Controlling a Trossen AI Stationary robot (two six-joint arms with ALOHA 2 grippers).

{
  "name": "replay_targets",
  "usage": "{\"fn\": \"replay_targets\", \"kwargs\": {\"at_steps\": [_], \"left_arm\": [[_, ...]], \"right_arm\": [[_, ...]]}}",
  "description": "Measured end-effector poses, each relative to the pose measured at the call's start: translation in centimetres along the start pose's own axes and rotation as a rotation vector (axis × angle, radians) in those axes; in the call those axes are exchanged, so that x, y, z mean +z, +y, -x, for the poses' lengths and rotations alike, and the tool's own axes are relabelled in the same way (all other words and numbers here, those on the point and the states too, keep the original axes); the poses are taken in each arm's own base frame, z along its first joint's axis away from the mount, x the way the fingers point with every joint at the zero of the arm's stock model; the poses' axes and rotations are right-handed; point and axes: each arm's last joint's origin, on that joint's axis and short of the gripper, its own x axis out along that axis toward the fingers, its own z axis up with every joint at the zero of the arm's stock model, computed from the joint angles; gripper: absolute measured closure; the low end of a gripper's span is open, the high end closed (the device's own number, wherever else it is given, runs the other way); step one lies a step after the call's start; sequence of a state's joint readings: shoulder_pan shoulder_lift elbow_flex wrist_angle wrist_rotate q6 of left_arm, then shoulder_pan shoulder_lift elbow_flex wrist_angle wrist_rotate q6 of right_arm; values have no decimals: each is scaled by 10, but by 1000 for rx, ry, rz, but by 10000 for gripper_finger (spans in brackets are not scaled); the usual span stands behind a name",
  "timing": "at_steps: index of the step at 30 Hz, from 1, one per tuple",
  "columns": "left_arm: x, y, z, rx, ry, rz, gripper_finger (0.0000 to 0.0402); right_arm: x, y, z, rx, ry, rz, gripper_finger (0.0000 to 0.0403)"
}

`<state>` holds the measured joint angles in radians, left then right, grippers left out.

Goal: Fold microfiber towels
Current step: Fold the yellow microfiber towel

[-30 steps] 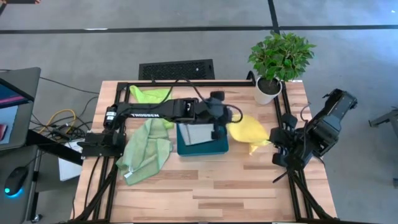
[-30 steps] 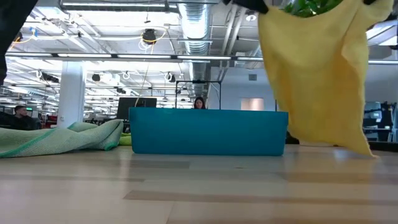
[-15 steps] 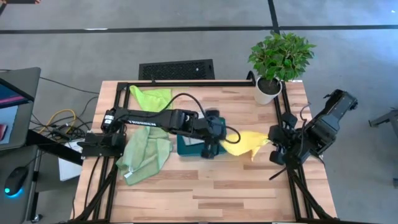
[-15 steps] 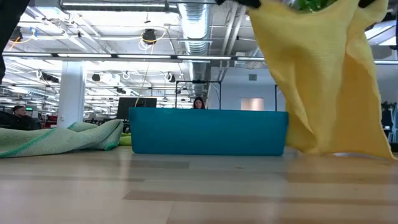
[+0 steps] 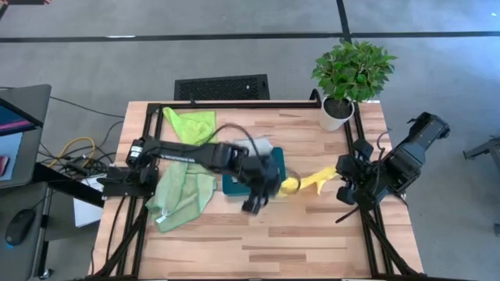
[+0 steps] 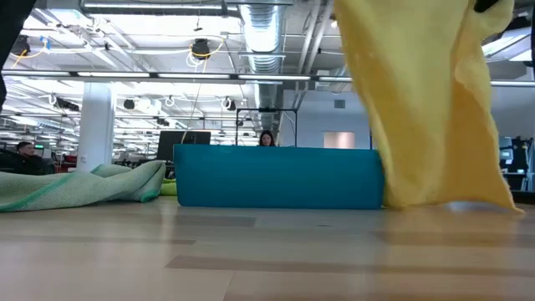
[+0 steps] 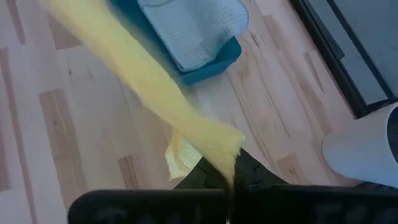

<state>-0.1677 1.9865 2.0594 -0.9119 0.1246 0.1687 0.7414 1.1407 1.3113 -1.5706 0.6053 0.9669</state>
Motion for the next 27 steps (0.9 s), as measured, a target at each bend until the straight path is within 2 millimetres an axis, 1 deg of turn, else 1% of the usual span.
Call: {"fn": "replay_targets", "kwargs": {"at_steps": [3,5,7,10,13,15,18,23,27], "left_arm": [[0,-12,-1,-80,10,-18,401],[-1,-11,0,-80,21,-32,401],[-1,-10,0,-29,20,-32,401],[2,-3,1,109,-1,4,401],[4,17,4,268,-34,32,401],[6,31,3,338,-70,43,401],[7,47,2,373,-111,58,401],[11,73,-3,444,-193,5,401],[17,83,2,493,-265,-33,401]], "right_arm": [[1,1,0,6,-5,-6,395],[0,0,0,-1,0,-1,394],[0,0,0,-6,-4,1,395],[1,-1,0,-26,-32,-15,395],[2,-2,-3,-51,-48,-37,395],[2,-3,-7,-75,-43,-43,395],[2,-5,-14,-105,-26,-59,395],[2,-8,-22,-140,-4,-41,395],[2,-13,-21,-140,-7,-42,395]]}}
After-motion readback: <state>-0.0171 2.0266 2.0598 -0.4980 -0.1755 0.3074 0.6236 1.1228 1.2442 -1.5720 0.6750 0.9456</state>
